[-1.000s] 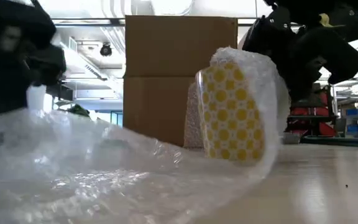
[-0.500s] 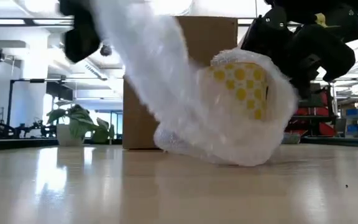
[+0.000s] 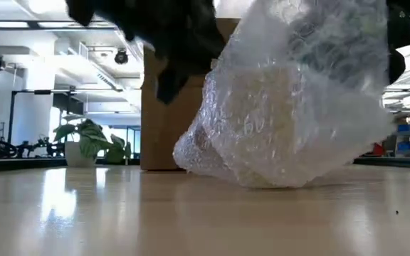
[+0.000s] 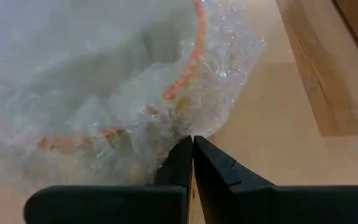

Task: Wrap mug
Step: Wrap the yellow mug with a bubble wrap

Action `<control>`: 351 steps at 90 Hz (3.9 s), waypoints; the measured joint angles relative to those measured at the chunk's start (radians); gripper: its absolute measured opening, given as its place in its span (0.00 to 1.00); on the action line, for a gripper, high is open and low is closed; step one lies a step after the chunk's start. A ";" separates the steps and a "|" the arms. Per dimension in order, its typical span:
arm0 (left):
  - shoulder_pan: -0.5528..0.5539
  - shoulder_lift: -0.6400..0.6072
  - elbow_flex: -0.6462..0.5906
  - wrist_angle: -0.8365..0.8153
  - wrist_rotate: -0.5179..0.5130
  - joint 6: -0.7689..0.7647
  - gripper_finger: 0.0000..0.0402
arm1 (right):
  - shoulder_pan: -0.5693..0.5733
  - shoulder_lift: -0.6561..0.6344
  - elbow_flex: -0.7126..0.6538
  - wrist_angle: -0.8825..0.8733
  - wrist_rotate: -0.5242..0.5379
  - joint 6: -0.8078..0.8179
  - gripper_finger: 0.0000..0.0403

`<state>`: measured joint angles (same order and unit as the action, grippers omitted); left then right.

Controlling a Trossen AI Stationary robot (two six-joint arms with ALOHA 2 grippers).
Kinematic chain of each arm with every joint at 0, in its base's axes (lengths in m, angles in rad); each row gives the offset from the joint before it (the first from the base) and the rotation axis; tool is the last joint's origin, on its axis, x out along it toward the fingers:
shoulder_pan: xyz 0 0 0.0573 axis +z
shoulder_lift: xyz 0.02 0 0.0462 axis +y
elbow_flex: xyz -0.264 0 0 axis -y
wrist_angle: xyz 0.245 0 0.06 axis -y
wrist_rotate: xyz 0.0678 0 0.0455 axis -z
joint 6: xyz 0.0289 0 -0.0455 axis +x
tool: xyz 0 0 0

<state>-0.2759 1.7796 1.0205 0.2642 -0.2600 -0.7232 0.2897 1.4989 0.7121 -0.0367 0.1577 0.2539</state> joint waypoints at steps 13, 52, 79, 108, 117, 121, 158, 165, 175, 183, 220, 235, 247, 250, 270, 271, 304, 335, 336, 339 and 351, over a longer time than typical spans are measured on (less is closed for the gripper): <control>0.012 0.021 0.003 0.023 0.031 -0.001 0.00 | 0.000 -0.089 0.096 -0.230 0.001 -0.015 0.00; 0.012 0.019 0.001 0.038 0.038 0.052 0.00 | 0.075 -0.058 0.217 -0.082 -0.073 -0.135 0.00; 0.005 -0.023 -0.004 0.016 0.035 0.061 0.00 | 0.007 0.139 0.224 -0.069 -0.065 -0.105 0.00; -0.063 -0.198 -0.001 -0.274 0.018 0.038 0.00 | 0.005 0.179 0.292 -0.101 -0.087 -0.139 0.00; -0.095 -0.184 -0.016 -0.422 0.011 -0.053 0.00 | 0.005 0.179 0.303 -0.108 -0.087 -0.150 0.00; -0.106 -0.161 -0.032 -0.434 0.011 -0.088 0.00 | 0.005 0.179 0.305 -0.107 -0.087 -0.153 0.00; -0.111 -0.013 0.011 -0.018 0.007 0.083 0.00 | 0.005 0.184 0.304 -0.092 -0.079 -0.150 0.00; -0.108 -0.013 0.028 -0.020 0.000 0.102 0.00 | 0.005 0.189 0.305 -0.089 -0.079 -0.142 0.00; -0.108 -0.014 0.036 -0.029 -0.042 0.159 0.00 | 0.004 0.196 0.305 -0.084 -0.076 -0.137 0.00; -0.103 -0.015 0.036 -0.055 -0.075 0.159 0.00 | 0.004 0.196 0.306 -0.083 -0.071 -0.134 0.00; -0.097 0.021 0.030 -0.075 -0.101 0.143 0.00 | 0.013 0.139 0.427 -0.373 -0.081 -0.119 0.00; -0.094 0.031 0.023 -0.108 -0.111 0.146 0.00 | 0.013 0.140 0.533 -0.576 -0.080 -0.155 0.00; -0.094 0.027 0.025 -0.089 -0.110 0.146 0.00 | 0.013 0.139 0.594 -0.631 -0.080 -0.176 0.00; -0.094 0.027 0.025 -0.092 -0.107 0.146 0.00 | 0.013 0.139 0.605 -0.626 -0.080 -0.185 0.00; -0.095 0.005 0.025 -0.092 -0.098 0.146 0.00 | -0.008 0.200 0.554 -0.601 -0.083 -0.195 0.00; -0.095 0.002 0.025 -0.091 -0.098 0.146 0.00 | -0.010 0.207 0.548 -0.598 -0.082 -0.195 0.00; -0.074 -0.055 0.025 -0.080 -0.105 0.196 0.00 | -0.024 0.315 0.523 -0.508 -0.079 -0.200 0.00; -0.030 0.051 0.031 0.006 -0.052 0.270 0.00 | -0.024 0.281 0.561 -0.558 -0.084 -0.213 0.00; -0.030 0.054 0.031 0.007 -0.053 0.270 0.00 | -0.024 0.280 0.565 -0.565 -0.084 -0.213 0.00; -0.030 0.057 0.032 0.009 -0.054 0.271 0.00 | -0.024 0.274 0.577 -0.585 -0.084 -0.212 0.00; -0.030 0.056 0.032 0.002 -0.059 0.271 0.00 | -0.024 0.232 0.638 -0.694 -0.084 -0.209 0.00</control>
<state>-0.3059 1.8354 1.0521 0.2658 -0.3187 -0.4524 0.2661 1.7307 1.3498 -0.7302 0.0737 0.0449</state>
